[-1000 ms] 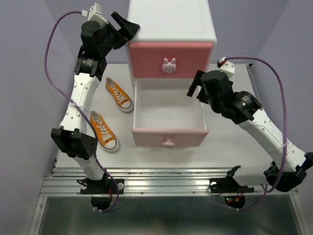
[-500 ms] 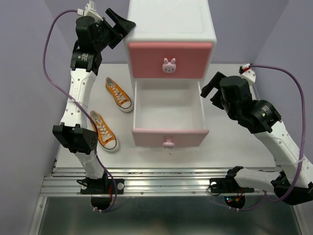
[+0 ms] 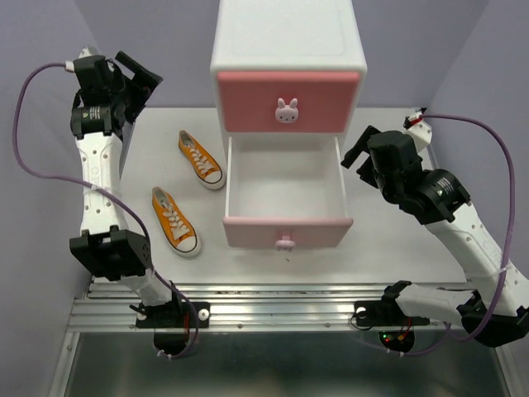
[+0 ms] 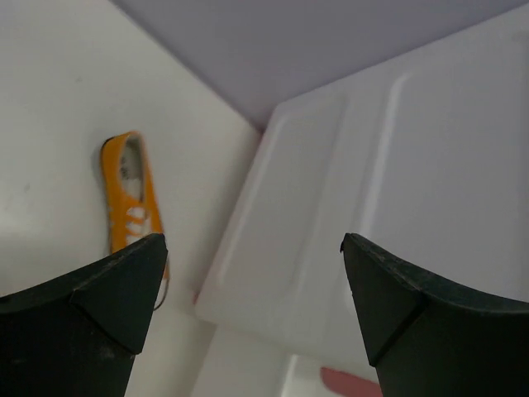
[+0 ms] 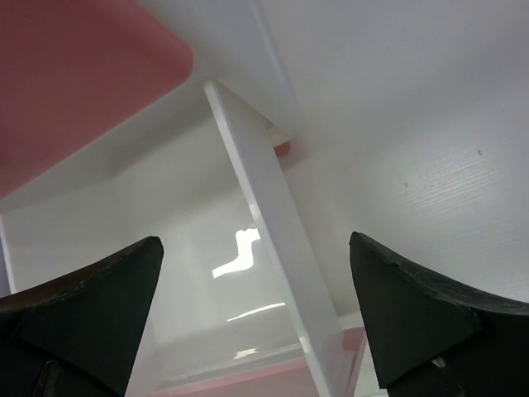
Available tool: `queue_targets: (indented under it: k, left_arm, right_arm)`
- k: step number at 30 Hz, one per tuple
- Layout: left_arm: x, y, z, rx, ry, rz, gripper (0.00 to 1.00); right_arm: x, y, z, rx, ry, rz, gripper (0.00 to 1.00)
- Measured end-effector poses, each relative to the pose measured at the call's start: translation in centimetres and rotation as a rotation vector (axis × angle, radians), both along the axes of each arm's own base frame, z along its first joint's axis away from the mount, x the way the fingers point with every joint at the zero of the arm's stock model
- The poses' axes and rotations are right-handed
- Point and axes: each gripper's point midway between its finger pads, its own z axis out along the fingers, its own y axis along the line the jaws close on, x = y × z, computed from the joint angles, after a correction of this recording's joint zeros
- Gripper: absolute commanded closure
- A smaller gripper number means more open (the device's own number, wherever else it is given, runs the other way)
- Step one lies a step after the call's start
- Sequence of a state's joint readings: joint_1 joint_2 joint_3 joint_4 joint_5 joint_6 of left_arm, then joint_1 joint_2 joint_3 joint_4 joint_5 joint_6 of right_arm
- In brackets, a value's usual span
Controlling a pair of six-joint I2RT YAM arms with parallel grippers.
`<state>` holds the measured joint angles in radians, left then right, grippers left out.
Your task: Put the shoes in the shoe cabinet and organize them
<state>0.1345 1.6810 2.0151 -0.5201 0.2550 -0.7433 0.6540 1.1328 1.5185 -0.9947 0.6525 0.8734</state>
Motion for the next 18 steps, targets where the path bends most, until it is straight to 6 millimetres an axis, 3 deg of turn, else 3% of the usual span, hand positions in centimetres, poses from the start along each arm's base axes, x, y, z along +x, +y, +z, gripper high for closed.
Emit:
queue_targets:
  k: [2,6,10,15,18]
  left_arm:
    - [-2.6,1.6,-2.5,0.030,0.087,0.056,0.01]
    - [-10.0,4.5,-8.8,0.081,0.266,0.172,0.01]
    - [-16.0,5.6,-14.7,0.062,0.423,0.245,0.01]
    - [-20.4,5.4,-21.7,0.039,0.583,0.273,0.01]
    - [-21.7,4.9,-24.9,0.023,0.660,0.267,0.01]
  right_arm:
    - [0.2,-0.7,-0.5,-0.007,0.013,-0.025,0.00]
    - [1.5,-3.1,-2.0,-0.018,0.070,-0.108,0.00]
    - [3.7,-5.9,-4.5,-0.033,0.160,-0.194,0.00]
    - [5.4,-10.2,-7.2,-0.009,0.267,-0.275,0.00]
    - [5.9,-12.2,-8.3,0.006,0.310,-0.310,0.00]
